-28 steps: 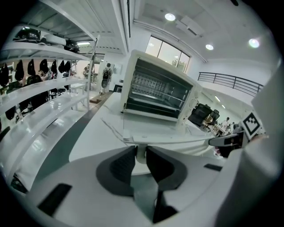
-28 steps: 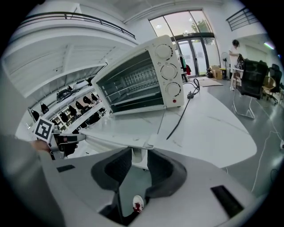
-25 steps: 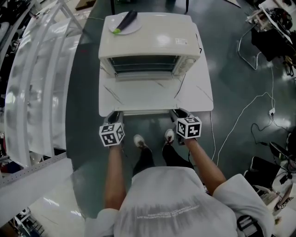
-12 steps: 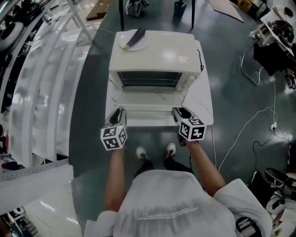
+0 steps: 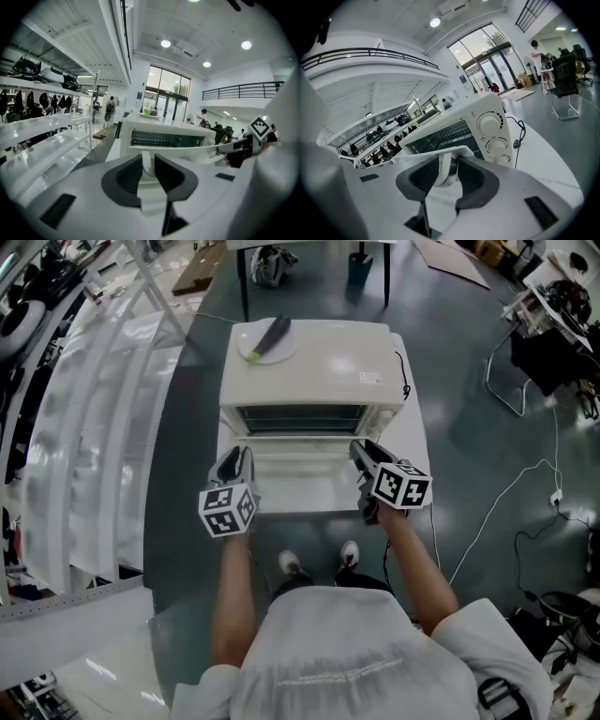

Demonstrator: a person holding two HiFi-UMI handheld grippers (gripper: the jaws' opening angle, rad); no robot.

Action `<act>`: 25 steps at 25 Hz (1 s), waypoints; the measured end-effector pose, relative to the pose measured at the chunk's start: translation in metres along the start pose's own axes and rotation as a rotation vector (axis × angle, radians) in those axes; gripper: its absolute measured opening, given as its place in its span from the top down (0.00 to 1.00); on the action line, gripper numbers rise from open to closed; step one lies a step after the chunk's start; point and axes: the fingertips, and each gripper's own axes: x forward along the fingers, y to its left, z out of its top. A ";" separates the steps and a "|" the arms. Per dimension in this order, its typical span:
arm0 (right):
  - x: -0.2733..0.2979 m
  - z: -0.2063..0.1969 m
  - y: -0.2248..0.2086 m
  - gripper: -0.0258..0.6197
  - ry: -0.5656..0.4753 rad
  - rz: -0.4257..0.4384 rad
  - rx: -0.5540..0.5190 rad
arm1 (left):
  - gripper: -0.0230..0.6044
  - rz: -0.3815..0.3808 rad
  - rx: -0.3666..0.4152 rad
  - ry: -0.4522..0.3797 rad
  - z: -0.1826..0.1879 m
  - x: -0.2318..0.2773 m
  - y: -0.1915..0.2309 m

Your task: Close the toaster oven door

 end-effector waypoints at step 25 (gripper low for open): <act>0.046 0.054 -0.016 0.73 0.039 0.068 0.281 | 0.83 0.043 0.056 -0.056 0.053 0.054 0.011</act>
